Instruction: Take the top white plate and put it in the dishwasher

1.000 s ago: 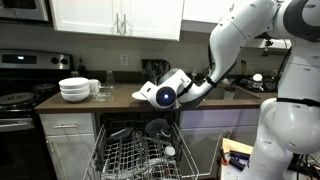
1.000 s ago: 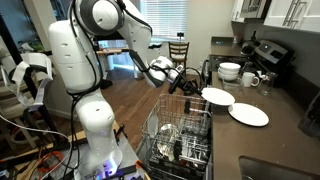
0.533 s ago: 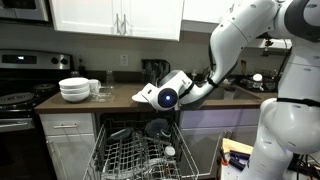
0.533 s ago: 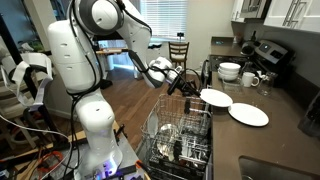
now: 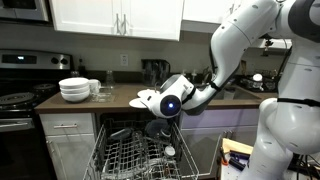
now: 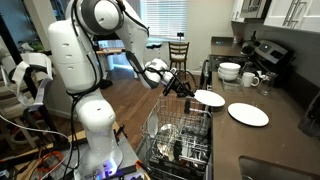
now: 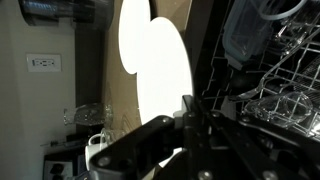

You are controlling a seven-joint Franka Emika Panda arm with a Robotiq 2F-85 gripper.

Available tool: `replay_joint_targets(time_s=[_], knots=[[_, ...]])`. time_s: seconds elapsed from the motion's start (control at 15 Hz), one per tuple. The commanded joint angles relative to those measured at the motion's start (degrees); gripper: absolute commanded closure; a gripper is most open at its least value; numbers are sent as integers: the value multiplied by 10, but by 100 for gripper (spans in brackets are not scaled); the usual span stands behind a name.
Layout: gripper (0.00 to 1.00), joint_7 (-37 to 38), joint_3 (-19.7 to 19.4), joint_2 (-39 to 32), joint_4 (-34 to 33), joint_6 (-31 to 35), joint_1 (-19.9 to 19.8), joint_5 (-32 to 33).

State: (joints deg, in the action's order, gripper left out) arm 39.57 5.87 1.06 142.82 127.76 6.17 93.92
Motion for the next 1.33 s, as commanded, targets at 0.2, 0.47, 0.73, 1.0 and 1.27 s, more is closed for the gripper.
replay_joint_targets(time_s=[0.2,0.47,0.73,1.0,1.27], knots=[[98,28,28,19,26,-49,27,16],[96,11,29,3,23,-22,30,-1],[96,11,32,5,29,-21,33,-1],[98,22,41,10,38,-46,42,-2],[99,48,62,19,57,-96,60,8]])
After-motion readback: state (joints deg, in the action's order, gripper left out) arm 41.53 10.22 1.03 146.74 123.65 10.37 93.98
